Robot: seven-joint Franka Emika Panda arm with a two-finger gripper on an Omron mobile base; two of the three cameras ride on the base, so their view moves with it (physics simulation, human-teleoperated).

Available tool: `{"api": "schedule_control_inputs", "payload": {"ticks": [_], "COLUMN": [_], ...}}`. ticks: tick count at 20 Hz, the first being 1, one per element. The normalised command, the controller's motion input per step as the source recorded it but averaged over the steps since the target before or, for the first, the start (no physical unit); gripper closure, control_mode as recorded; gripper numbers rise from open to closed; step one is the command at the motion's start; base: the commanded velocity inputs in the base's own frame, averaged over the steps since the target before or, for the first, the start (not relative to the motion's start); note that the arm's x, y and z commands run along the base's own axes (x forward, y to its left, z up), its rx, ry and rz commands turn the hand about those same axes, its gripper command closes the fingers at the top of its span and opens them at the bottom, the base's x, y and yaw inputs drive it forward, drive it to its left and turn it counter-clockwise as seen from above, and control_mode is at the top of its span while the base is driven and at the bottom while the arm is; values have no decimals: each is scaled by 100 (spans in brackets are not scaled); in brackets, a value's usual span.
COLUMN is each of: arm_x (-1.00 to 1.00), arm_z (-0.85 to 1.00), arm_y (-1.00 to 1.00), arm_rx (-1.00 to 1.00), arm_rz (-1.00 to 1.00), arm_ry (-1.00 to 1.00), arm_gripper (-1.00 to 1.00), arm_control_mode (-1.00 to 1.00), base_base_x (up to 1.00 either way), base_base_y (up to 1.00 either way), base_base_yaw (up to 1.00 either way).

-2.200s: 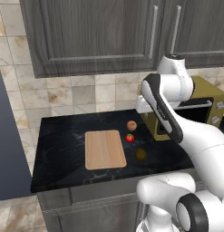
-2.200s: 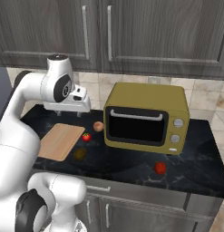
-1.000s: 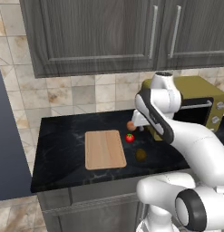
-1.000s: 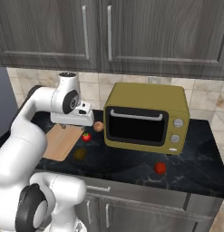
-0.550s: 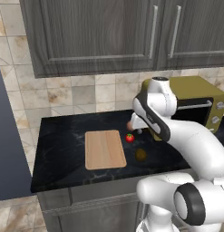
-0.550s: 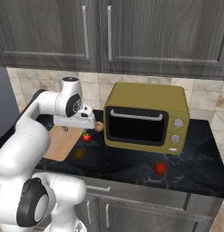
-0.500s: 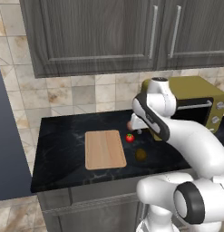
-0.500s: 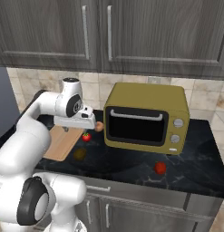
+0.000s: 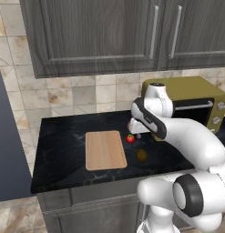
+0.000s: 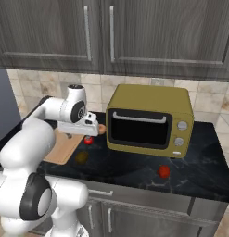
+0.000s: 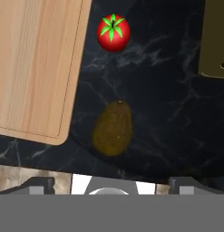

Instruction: Place the avocado, onion, tomato, and bell pepper on the cutting board.

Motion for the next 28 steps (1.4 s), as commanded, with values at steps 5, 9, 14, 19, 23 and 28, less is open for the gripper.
{"api": "schedule_control_inputs", "payload": {"ticks": [5,9,14,19,23,28], "arm_x": [3,9,9,14,10,11], "arm_z": [-36,-34,-33,-34,-35,-35], "arm_y": [0,0,0,0,0,2], "arm_rx": [0,0,0,0,0,0], "arm_rz": [0,0,0,0,0,0], "arm_ry": [4,4,4,4,4,5], "arm_gripper": [-100,-100,-100,-100,-100,-100], "arm_control_mode": [-100,-100,-100,-100,-100,-100], "base_base_x": [0,0,0,0,0,0], "base_base_y": [0,0,0,0,0,0], "base_base_yaw": [0,0,0,0,0,0]}}
